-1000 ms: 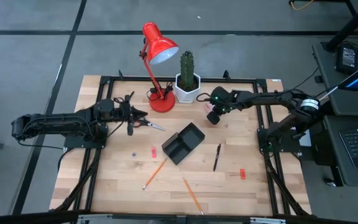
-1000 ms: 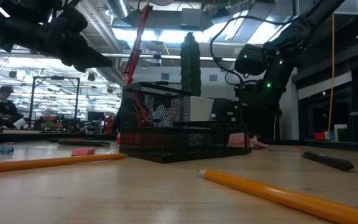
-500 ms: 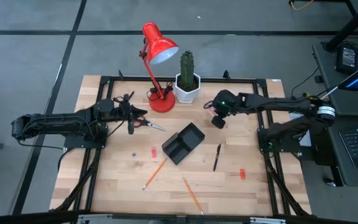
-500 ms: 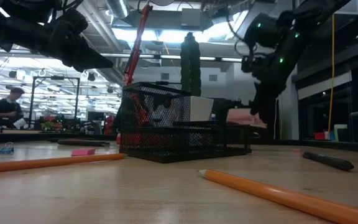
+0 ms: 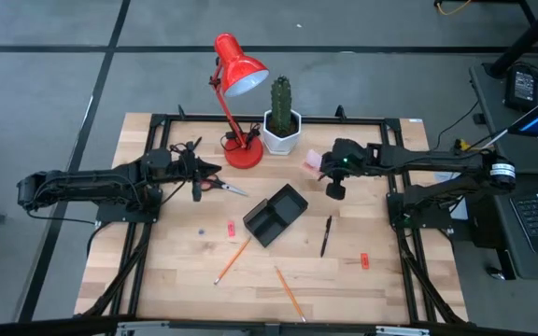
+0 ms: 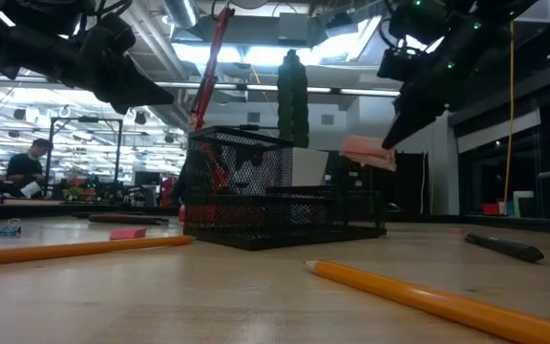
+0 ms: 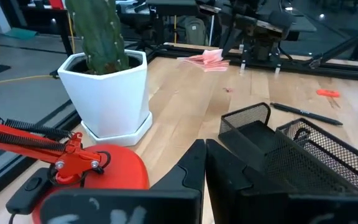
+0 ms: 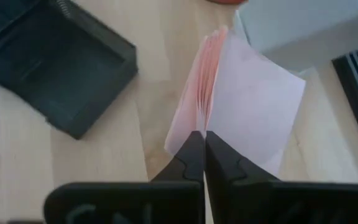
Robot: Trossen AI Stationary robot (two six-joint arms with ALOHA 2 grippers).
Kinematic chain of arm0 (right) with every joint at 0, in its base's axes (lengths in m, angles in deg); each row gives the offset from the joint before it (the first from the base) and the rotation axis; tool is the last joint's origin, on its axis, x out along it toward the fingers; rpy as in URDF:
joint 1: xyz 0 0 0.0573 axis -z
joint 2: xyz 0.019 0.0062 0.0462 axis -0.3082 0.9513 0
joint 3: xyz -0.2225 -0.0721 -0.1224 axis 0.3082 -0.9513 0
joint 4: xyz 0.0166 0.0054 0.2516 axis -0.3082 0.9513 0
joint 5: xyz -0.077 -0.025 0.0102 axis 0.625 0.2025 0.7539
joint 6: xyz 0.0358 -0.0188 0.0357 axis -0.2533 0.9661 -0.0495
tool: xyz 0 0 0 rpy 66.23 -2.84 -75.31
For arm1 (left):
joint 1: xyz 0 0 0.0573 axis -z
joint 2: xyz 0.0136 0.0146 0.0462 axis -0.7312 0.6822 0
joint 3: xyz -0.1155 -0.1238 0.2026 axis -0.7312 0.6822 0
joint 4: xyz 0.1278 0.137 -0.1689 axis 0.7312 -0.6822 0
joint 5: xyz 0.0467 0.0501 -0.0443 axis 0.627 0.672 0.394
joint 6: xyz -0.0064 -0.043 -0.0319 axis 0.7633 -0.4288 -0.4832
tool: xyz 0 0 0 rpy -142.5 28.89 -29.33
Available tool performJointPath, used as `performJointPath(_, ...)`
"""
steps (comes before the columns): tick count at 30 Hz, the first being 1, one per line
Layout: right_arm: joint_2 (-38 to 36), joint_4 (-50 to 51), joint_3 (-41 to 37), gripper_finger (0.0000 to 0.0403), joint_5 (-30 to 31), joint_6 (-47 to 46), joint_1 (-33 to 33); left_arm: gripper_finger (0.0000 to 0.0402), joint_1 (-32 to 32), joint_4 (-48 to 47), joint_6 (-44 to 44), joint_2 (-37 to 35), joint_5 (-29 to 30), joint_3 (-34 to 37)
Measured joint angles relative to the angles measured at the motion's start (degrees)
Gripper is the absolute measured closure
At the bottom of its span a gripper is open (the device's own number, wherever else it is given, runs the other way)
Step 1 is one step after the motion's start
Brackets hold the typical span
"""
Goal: Pick and place office supplies into organizer
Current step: Put the pink sticky notes into the black desk organizer
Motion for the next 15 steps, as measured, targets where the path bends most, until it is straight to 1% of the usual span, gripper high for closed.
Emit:
performJointPath(6, 0.0, -0.6, 0.0, 0.0403, -1.2, 8.6, -2.8, 0.0396, 0.0, 0.0, -0.1, 0.0, 0.0, 0.0)
performJointPath(13, 0.0, 0.6, 2.7, 0.0403, -1.3, 9.2, -5.8, 0.0396, 0.0, 0.0, -0.1, 0.0, 0.0, 0.0)
performJointPath(15, 0.0, 1.5, 4.1, 0.0403, -2.7, 10.5, -6.7, 0.0396, 0.0, 0.0, -0.1, 0.0, 0.0, 0.0)
